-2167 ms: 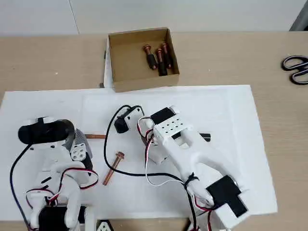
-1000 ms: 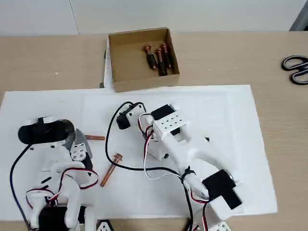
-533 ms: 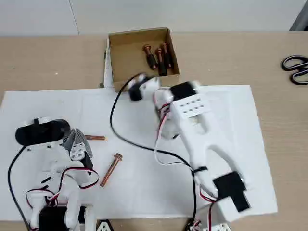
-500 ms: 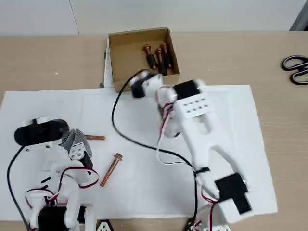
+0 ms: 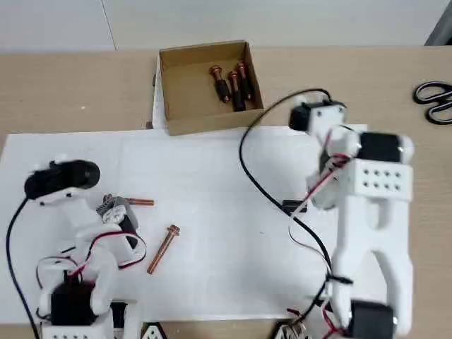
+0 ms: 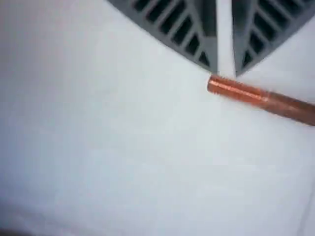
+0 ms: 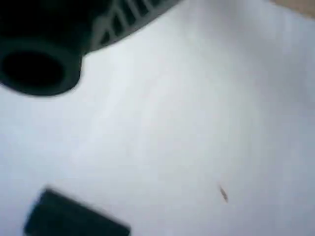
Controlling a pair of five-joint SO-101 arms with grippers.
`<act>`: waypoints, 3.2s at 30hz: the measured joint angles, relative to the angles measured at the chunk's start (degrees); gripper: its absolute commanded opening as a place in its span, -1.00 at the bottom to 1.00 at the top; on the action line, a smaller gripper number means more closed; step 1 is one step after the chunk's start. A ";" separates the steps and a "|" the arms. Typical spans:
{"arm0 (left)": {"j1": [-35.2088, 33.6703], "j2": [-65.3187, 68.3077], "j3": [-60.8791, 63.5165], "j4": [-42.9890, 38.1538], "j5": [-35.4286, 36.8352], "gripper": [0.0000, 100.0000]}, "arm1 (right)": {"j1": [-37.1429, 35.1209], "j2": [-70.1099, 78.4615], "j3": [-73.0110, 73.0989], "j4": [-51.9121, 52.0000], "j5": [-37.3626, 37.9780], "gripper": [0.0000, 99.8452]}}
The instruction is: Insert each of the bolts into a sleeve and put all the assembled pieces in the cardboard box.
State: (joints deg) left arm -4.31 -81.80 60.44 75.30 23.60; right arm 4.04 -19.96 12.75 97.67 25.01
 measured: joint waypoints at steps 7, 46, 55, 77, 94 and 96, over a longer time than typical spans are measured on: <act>0.00 15.91 -11.34 6.07 -1.58 -0.99 | 10.55 -14.95 13.54 0.00 5.98 -0.99; 12.13 77.89 -37.10 23.56 -34.55 -0.94 | 19.69 -42.90 29.98 0.26 10.99 -0.99; 12.66 79.03 -37.10 23.56 -36.31 -0.86 | 19.69 -42.90 32.88 -1.41 10.99 -0.99; 18.73 79.56 -37.10 23.47 -36.40 -0.81 | 19.69 -42.90 32.97 -2.02 10.99 -0.99; 18.73 79.56 -33.93 17.85 -36.40 -0.81 | 19.69 -42.90 32.97 -2.02 10.99 -0.99; 18.02 79.56 -33.93 17.85 -36.40 -0.81 | 19.69 -42.90 32.97 -2.02 10.99 -0.99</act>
State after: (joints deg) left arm 13.71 -2.24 26.51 93.14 -12.79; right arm 23.74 -62.86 45.71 95.65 36.00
